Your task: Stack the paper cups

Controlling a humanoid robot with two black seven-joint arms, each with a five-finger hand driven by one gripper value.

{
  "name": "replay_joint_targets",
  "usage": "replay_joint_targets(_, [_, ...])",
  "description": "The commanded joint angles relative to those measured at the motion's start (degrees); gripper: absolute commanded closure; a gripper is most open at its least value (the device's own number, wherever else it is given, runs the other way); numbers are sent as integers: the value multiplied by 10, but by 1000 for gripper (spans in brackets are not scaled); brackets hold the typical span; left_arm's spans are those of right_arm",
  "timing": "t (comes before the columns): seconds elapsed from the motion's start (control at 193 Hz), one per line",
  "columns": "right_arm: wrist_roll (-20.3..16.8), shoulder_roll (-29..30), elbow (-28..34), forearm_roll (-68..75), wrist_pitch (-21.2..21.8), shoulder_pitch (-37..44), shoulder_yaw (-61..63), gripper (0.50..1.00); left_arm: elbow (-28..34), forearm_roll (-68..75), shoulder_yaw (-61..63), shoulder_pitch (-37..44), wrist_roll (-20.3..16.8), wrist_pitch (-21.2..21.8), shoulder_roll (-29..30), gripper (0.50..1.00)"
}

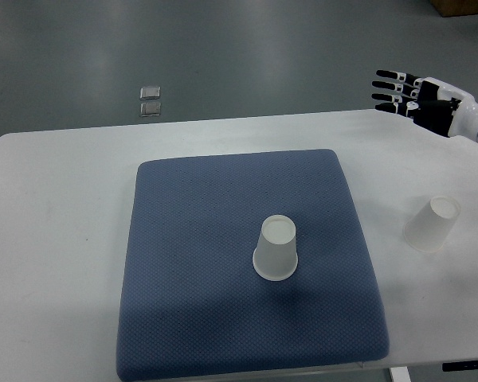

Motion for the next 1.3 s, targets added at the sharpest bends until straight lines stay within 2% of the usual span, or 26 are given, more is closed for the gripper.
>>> replay_joint_targets(0.0, [8,-36,9,-49,0,3,5,570,0,0,0,0,0,0,0,500])
replay_joint_targets(0.171, [51,-80,47,-154,0,2,1,572,0,0,-1,0,0,0,0,500])
replay_joint_targets(0.332, [89,-92,52,-263,0,3,-2,572,0,0,0,0,0,0,0,500])
replay_joint_targets(0.523, [163,-114,53,-401,0,17,-6,570,0,0,0,0,0,0,0,500])
replay_joint_targets(0.689, [255,-129,55,-531,0,18,-33,572,0,0,0,0,0,0,0,500])
replay_joint_targets(1.0, [255,-172,132,-643,0,13,-110,572,0,0,0,0,0,0,0,500])
replay_joint_targets(1.192, [255,-187,144,-650,-96,14,-197,572,0,0,0,0,0,0,0,500])
replay_joint_targets(1.295, [255,-188,143,-658,-116,14,-212,572,0,0,0,0,0,0,0,500])
